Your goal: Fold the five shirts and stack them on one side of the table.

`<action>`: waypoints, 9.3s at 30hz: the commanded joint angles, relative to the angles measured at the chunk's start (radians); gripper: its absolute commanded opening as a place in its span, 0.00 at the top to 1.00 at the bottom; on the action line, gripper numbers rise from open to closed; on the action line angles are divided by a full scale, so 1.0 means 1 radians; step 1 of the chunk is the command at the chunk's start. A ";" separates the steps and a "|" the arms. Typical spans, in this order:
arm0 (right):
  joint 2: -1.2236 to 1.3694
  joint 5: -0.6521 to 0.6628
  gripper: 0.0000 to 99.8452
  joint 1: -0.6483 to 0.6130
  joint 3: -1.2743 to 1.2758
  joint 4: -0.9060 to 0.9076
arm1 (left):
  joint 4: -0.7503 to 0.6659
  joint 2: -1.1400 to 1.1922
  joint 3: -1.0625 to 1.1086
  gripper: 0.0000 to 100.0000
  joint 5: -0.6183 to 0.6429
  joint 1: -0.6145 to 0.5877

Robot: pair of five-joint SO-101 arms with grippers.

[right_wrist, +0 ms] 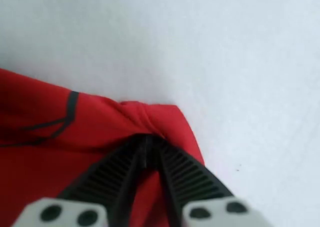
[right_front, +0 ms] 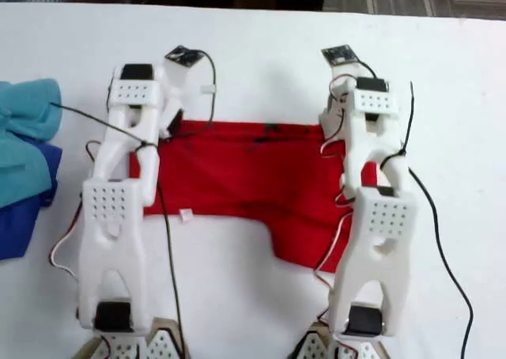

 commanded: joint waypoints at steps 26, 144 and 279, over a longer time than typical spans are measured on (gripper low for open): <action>-0.331 -0.014 0.98 -0.018 -0.324 0.472 | 0.229 -0.440 0.119 0.98 0.018 0.006; -1.489 0.149 0.98 -0.228 1.513 -0.237 | -0.433 -1.013 1.356 0.98 -0.043 -0.031; -1.527 0.404 0.71 -0.486 1.783 -0.048 | -0.882 -1.097 1.739 0.98 0.081 -0.089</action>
